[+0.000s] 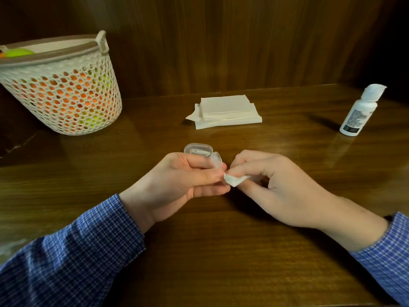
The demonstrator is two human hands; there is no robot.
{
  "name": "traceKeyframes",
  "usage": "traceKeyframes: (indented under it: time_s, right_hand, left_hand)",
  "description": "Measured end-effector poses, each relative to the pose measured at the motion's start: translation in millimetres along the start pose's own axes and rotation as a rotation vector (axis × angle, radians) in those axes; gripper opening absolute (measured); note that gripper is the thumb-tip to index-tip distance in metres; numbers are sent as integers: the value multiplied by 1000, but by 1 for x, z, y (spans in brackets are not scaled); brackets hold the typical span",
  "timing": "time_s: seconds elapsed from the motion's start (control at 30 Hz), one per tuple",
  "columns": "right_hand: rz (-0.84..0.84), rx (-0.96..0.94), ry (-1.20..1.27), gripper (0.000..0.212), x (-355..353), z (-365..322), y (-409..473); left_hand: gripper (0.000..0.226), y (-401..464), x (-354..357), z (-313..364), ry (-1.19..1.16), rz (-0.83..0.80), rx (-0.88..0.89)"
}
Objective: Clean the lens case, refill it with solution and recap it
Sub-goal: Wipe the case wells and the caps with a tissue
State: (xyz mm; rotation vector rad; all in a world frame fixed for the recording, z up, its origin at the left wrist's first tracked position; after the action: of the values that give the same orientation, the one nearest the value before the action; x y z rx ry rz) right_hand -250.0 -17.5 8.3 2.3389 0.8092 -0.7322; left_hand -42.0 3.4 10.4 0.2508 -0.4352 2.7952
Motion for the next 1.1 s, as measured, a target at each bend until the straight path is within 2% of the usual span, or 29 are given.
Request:
traceKeyframes:
  time_s: [0.07, 0.13, 0.17, 0.23, 0.3, 0.37, 0.5, 0.53, 0.6, 0.7, 0.8, 0.9, 0.97, 1.03, 1.1]
  right_hand:
    - [-54, 125, 59, 23, -5, 2, 3]
    - [-130, 278, 240, 19, -9, 6, 5]
    - [-156, 389, 442, 12, -11, 10, 6]
    - [-149, 647, 924, 22, -15, 13, 9]
    - [-28, 715, 1158, 23, -18, 15, 9]
    - [10, 626, 1064, 22, -21, 15, 9]
    - [146, 114, 190, 15, -14, 9, 4]
    - [173, 31, 87, 15, -10, 8, 2]
    - [211, -15, 30, 18, -4, 6, 2]
    - [166, 84, 90, 19, 0, 5, 3]
    - [60, 239, 255, 19, 1, 6, 5]
    - [35, 403, 570, 14, 1, 8, 7]
    - [9, 560, 827, 22, 0, 10, 9]
    - [-20, 723, 1097, 27, -4, 12, 11]
    - [18, 777, 1267, 30, -10, 13, 12]
  left_hand:
    - [42, -1, 2, -2, 59, 52, 44]
    - [43, -1, 4, -3, 133, 72, 80]
    - [42, -1, 5, -4, 160, 78, 93]
    - [39, 0, 6, -4, 154, 65, 99]
    - [33, 1, 6, -4, 73, 28, 78]
    - [28, 2, 5, -4, -29, -3, 45]
    - [29, 3, 7, -5, -179, -77, 6]
    - [32, 3, 6, -5, -204, -84, 2]
    - [39, 4, 5, -5, -196, -55, 7]
    - [40, 4, 5, -9, -61, 40, 84]
    - [32, 3, 8, -12, 186, 169, 253]
    - [25, 1, 8, -13, 477, 253, 460]
    - [26, 0, 8, -13, 587, 259, 541]
    - [25, 0, 9, -12, 528, 230, 505]
    - [25, 1, 8, -9, 313, 177, 365]
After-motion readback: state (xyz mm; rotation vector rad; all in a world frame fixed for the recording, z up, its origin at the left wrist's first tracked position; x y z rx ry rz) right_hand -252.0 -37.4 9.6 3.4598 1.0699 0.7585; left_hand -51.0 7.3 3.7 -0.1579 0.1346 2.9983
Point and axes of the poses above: each hand's wrist, its own y-axis towards the middle knuckle, its own x-axis out of the palm, z = x × y, the point moved 1 cm from there along y, towards the middle knuckle, and after that the axes turned 2 degrees about y, right-handed, at the moved point
